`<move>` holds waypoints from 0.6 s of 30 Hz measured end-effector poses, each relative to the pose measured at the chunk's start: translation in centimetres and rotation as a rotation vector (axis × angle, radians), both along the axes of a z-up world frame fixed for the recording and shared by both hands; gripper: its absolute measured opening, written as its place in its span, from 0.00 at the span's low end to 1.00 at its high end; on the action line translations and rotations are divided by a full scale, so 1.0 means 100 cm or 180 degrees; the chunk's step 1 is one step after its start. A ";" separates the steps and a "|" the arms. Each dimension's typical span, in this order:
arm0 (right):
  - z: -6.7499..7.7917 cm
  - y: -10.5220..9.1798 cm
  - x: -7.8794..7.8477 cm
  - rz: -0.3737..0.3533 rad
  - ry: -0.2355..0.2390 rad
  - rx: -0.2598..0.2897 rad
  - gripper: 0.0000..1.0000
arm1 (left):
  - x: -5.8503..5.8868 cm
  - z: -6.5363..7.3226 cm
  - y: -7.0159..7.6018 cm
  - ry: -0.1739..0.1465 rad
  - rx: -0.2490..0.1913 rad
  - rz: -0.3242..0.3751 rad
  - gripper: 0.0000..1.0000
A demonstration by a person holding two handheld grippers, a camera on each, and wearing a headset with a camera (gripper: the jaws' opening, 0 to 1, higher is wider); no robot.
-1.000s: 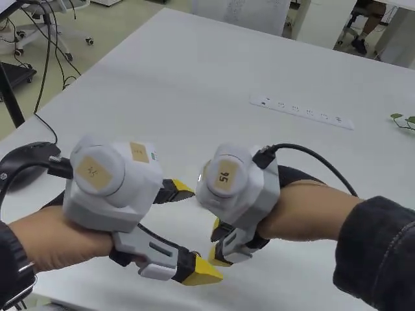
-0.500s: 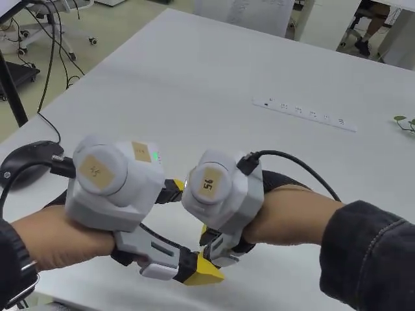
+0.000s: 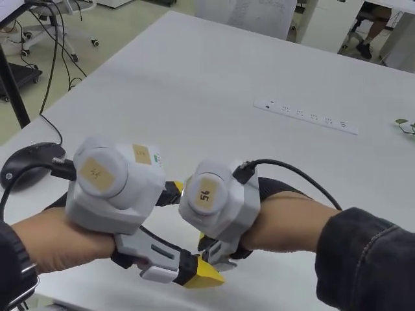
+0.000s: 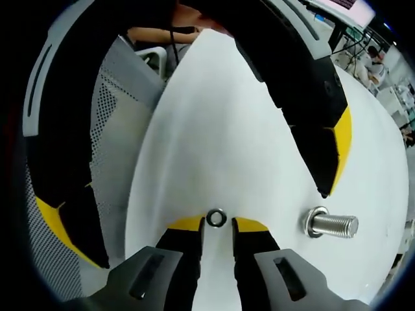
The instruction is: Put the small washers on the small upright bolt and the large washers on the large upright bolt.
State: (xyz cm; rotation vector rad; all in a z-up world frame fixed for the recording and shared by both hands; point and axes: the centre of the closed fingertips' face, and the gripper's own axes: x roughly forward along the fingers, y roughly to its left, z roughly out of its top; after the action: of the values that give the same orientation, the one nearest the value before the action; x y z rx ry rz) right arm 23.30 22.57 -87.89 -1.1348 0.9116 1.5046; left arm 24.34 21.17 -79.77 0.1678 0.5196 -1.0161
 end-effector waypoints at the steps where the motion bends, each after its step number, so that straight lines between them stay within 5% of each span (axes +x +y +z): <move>1: 0.000 0.000 0.000 0.0004 -0.0015 -0.0004 0.18 | 0.000 0.000 0.000 0.0001 0.0000 -0.0001 0.79; 18: 0.000 -0.001 0.000 0.0102 -0.0070 0.0102 0.15 | -0.001 0.001 0.000 -0.0004 -0.0007 -0.0005 0.79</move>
State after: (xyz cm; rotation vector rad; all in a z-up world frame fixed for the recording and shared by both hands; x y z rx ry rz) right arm 23.29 22.45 -87.91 -1.1453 0.8553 1.5247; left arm 24.24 21.22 -79.70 0.1667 0.5173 -1.0179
